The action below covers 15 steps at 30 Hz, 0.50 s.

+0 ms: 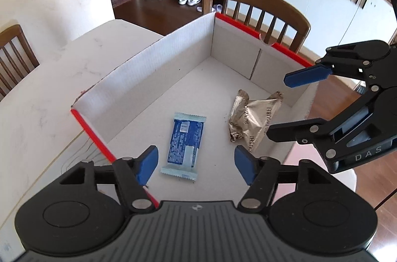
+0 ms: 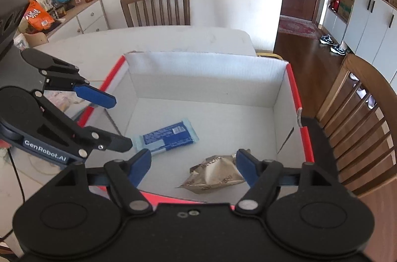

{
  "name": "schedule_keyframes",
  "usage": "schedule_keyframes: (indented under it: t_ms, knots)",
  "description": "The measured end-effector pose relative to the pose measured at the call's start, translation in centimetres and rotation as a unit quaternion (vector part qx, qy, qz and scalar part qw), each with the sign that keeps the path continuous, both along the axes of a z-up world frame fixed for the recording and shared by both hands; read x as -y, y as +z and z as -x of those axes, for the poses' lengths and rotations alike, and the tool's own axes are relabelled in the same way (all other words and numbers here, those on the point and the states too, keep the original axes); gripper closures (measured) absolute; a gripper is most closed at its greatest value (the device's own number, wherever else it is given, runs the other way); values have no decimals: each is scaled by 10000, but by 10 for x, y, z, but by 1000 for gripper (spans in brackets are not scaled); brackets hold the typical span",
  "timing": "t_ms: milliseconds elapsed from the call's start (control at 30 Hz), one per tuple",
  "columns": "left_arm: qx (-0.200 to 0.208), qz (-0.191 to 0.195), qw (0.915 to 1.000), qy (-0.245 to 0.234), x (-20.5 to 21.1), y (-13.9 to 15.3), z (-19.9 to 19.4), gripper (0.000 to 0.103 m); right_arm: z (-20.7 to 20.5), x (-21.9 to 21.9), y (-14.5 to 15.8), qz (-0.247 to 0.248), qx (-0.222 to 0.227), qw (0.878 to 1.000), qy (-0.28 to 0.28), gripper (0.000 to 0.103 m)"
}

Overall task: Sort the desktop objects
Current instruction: 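Withdraw both open grippers from the box back toward the table items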

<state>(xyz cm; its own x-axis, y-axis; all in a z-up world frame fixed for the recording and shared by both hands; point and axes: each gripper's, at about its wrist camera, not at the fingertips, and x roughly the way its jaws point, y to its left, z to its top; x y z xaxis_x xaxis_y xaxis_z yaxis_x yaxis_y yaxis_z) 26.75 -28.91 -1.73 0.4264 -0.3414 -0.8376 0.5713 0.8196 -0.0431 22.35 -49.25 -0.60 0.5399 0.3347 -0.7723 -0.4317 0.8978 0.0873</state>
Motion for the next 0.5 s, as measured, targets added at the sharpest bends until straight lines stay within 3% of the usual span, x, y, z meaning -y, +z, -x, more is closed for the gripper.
schedule_keyframes:
  t_ms: [133, 500]
  knots:
    - [92, 92, 9998, 154, -9, 5, 11, 24, 10, -2, 8, -129, 45, 9999, -49, 23]
    - [323, 482, 9970, 519, -45, 22, 53, 21, 38, -13, 27, -357, 345, 9987, -153, 19]
